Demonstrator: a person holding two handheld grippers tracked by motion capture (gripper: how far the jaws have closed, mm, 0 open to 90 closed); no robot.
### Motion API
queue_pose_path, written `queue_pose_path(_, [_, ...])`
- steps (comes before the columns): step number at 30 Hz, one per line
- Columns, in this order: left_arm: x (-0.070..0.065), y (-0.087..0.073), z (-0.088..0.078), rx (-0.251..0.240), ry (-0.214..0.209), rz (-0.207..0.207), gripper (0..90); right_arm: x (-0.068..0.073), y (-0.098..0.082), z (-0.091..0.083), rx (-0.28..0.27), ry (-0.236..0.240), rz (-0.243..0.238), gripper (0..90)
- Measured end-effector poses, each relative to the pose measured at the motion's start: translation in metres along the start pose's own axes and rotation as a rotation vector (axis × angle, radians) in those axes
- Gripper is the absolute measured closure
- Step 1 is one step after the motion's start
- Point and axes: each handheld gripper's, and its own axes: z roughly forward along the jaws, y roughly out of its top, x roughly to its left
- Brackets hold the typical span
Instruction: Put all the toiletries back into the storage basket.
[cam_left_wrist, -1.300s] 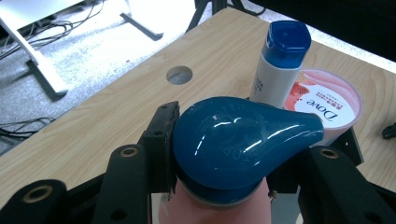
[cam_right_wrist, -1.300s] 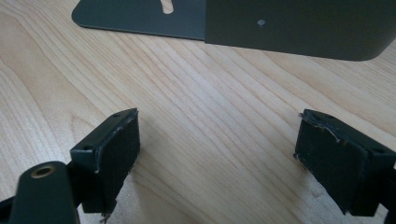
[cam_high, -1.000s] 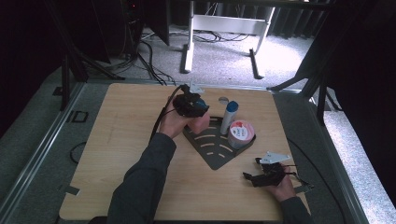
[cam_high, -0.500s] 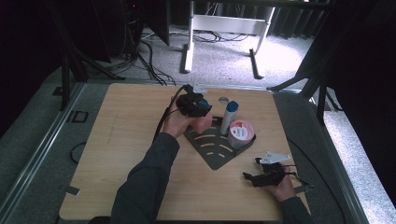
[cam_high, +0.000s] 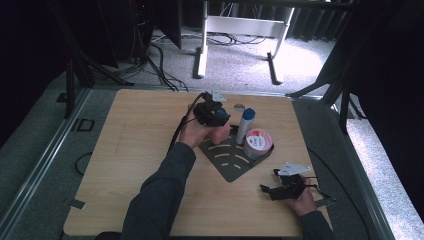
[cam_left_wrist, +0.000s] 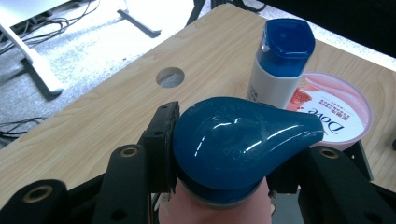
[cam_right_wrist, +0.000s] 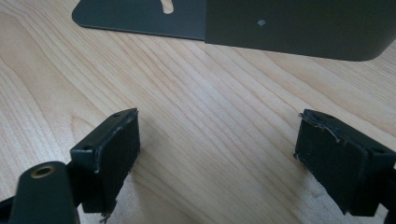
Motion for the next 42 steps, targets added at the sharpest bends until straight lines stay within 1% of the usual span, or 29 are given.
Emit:
queue_pose_path(12, [-0.003, 0.001, 0.010, 0.006, 0.006, -0.007, 53.0, 0.000, 0.000, 0.000, 0.000, 0.000, 0.000, 13.6])
queue_pose_path(24, [-0.006, 0.001, 0.020, 0.017, 0.003, -0.010, 53.0, 0.000, 0.000, 0.000, 0.000, 0.000, 0.000, 13.6])
queue_pose_path(32, [-0.006, 0.001, 0.025, 0.020, 0.006, -0.017, 53.0, 0.000, 0.000, 0.000, 0.001, 0.001, 0.002, 13.6])
queue_pose_path(42, [-0.006, 0.000, 0.034, 0.038, 0.009, -0.032, 53.0, 0.000, 0.000, 0.000, 0.001, 0.001, -0.003, 13.6])
